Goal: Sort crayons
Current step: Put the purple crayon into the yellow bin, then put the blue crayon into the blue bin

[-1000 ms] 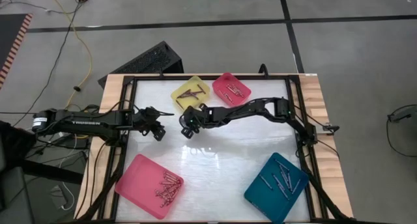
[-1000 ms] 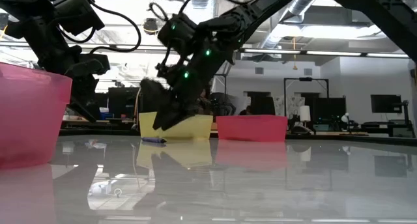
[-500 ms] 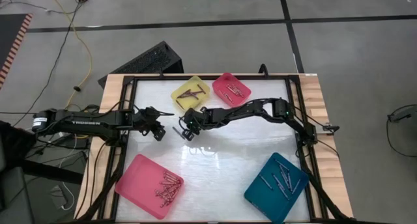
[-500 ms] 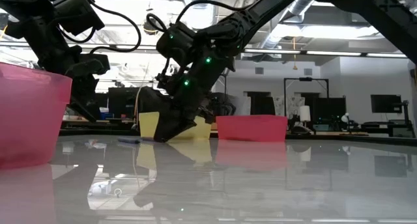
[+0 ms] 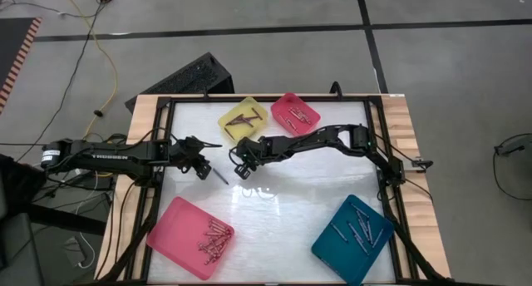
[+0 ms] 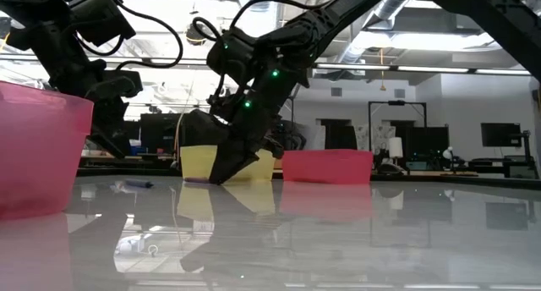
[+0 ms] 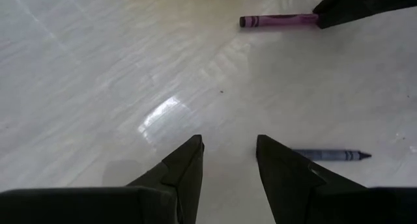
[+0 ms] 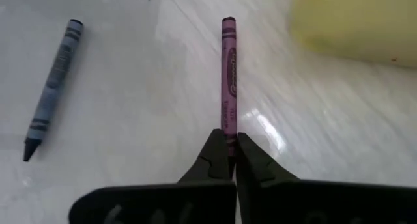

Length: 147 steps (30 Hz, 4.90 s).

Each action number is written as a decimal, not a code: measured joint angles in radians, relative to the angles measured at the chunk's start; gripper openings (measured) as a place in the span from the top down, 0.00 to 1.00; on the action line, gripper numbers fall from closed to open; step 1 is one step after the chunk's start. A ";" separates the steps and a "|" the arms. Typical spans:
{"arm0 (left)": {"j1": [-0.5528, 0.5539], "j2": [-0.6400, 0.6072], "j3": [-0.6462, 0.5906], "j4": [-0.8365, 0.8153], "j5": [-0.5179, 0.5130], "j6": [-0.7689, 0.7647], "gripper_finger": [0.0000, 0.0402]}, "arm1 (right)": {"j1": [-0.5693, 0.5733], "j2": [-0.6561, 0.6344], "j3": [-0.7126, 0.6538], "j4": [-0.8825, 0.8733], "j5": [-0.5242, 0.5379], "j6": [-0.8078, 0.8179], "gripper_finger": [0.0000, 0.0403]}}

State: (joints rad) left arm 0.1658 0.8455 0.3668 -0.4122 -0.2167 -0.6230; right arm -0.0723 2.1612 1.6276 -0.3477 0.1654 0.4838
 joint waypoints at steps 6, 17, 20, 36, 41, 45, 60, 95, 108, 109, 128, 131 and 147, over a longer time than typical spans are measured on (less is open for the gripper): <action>0.000 0.000 0.000 0.000 0.003 -0.018 0.67 | 0.011 -0.030 0.010 -0.026 -0.032 0.013 0.99; 0.000 0.000 0.000 -0.001 0.004 -0.055 0.67 | -0.015 -0.082 0.222 -0.177 -0.044 -0.088 1.00; 0.000 0.000 0.000 -0.001 0.004 -0.066 0.67 | -0.036 -0.082 0.288 -0.215 -0.038 -0.141 1.00; 0.000 0.000 0.000 0.011 0.002 -0.108 0.67 | -0.213 -0.081 0.349 -0.253 -0.056 -0.340 1.00; 0.000 0.000 0.000 0.021 -0.004 -0.108 0.67 | -0.242 -0.080 0.344 -0.251 -0.089 -0.383 1.00; 0.000 0.000 0.000 0.023 -0.010 -0.108 0.67 | -0.259 -0.077 0.342 -0.253 -0.102 -0.402 1.00; 0.000 0.000 0.000 0.026 -0.017 -0.108 0.67 | -0.272 -0.077 0.323 -0.244 -0.141 -0.416 0.99; -0.009 0.001 0.000 0.205 0.278 0.732 0.67 | -0.270 -0.201 0.234 -0.261 -0.147 -0.407 0.61; -0.009 0.129 0.001 0.276 0.414 0.957 0.67 | -0.279 -0.227 0.234 -0.307 -0.145 -0.470 0.62; -0.009 0.143 0.001 0.276 0.419 0.955 0.67 | -0.278 -0.227 0.234 -0.310 -0.145 -0.478 0.62; -0.137 0.321 0.001 0.305 0.348 1.083 0.67 | -0.319 -0.227 0.234 -0.312 -0.182 -0.549 0.62; -0.175 0.357 0.004 0.235 0.333 1.120 0.67 | -0.325 -0.227 0.234 -0.312 -0.208 -0.562 0.62; -0.212 0.399 0.003 0.213 0.279 1.047 0.96 | -0.325 -0.234 0.235 -0.370 -0.222 -0.590 0.62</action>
State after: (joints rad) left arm -0.0460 1.2442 0.3702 -0.1994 0.0621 0.4244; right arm -0.3977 1.9273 1.8622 -0.7180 -0.0566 -0.1066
